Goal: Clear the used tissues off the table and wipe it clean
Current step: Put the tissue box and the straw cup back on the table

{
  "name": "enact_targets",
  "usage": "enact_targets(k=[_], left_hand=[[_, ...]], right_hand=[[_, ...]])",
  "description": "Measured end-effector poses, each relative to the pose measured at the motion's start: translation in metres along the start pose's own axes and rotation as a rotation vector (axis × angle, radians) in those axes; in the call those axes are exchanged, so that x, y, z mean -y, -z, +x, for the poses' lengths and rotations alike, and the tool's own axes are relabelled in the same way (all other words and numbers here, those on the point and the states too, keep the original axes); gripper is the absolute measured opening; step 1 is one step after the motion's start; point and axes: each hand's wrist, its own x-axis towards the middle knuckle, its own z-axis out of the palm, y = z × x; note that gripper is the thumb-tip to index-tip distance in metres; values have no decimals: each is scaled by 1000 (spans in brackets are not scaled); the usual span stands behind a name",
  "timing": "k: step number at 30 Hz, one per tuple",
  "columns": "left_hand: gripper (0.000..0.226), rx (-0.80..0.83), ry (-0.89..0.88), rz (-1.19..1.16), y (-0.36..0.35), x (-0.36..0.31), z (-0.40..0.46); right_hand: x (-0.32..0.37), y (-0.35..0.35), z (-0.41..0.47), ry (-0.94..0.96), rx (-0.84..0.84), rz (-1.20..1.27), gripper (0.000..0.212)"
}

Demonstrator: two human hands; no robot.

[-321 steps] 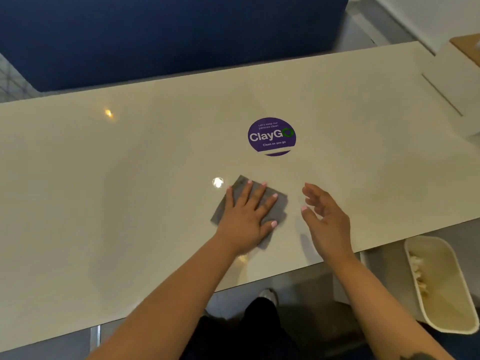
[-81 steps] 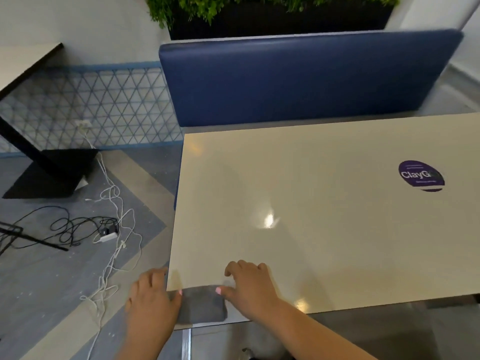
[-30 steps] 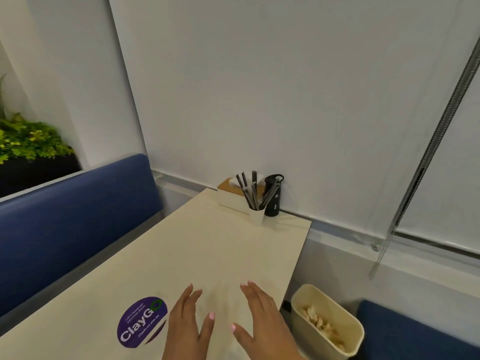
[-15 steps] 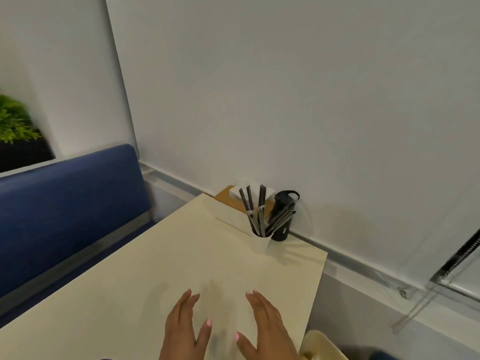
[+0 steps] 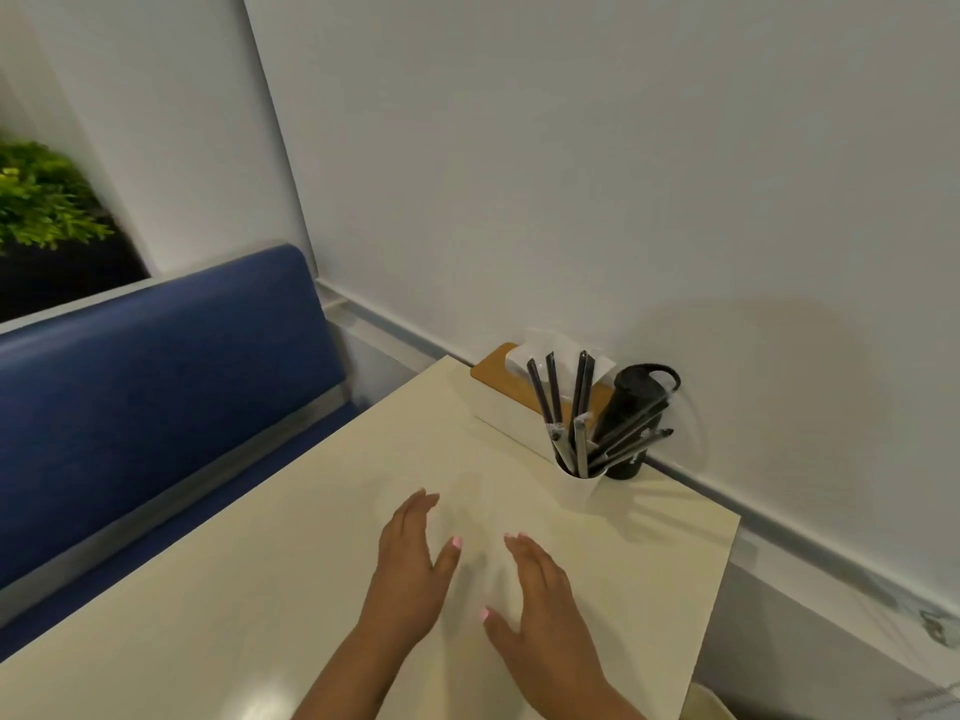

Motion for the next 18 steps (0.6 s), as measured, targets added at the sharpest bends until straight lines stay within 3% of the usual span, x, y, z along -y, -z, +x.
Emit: enact_targets(k=[7,18], left_hand=[[54,-44,113,-3,-9,-29,88],[59,-18,96,33,-43,-52,234]], right_hand=[[-11,-1,57,-5,69,23,71],[-12,6,156,9,-19,-54,68]])
